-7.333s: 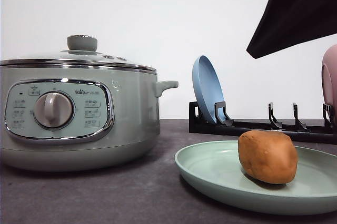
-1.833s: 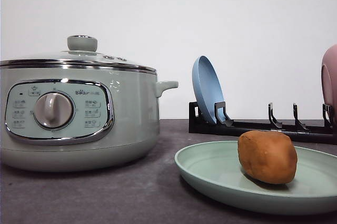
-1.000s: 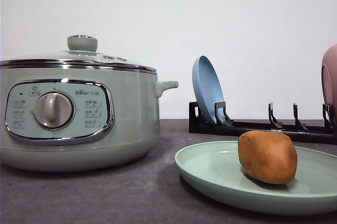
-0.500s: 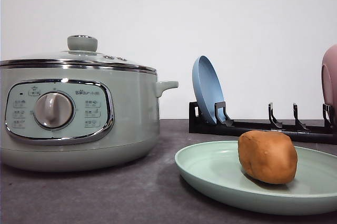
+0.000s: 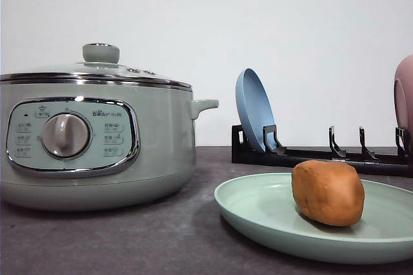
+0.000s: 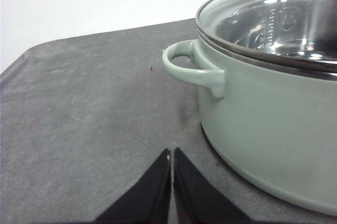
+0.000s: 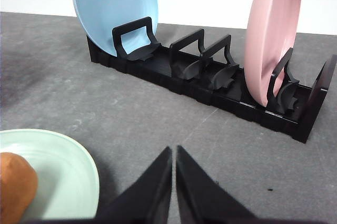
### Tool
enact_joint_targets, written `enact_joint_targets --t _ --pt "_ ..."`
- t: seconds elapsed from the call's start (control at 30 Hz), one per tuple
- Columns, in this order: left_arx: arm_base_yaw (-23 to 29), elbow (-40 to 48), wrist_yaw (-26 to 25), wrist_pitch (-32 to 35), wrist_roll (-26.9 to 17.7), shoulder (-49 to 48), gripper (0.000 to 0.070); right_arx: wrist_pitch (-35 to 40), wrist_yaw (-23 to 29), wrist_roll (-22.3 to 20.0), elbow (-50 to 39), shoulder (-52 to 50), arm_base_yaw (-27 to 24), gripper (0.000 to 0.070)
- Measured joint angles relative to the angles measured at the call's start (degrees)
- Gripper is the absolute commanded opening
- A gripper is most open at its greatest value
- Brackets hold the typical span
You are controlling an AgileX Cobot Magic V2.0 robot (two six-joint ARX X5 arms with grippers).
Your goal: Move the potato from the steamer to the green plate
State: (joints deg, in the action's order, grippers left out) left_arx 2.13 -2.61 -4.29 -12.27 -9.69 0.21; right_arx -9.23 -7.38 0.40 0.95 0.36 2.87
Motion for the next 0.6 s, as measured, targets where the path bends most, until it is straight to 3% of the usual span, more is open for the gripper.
enact_joint_targets --t 0.6 --pt "0.0 0.0 0.0 0.0 0.02 0.0 0.0 0.0 0.0 0.0 0.0 0.0 0.0 0.0"
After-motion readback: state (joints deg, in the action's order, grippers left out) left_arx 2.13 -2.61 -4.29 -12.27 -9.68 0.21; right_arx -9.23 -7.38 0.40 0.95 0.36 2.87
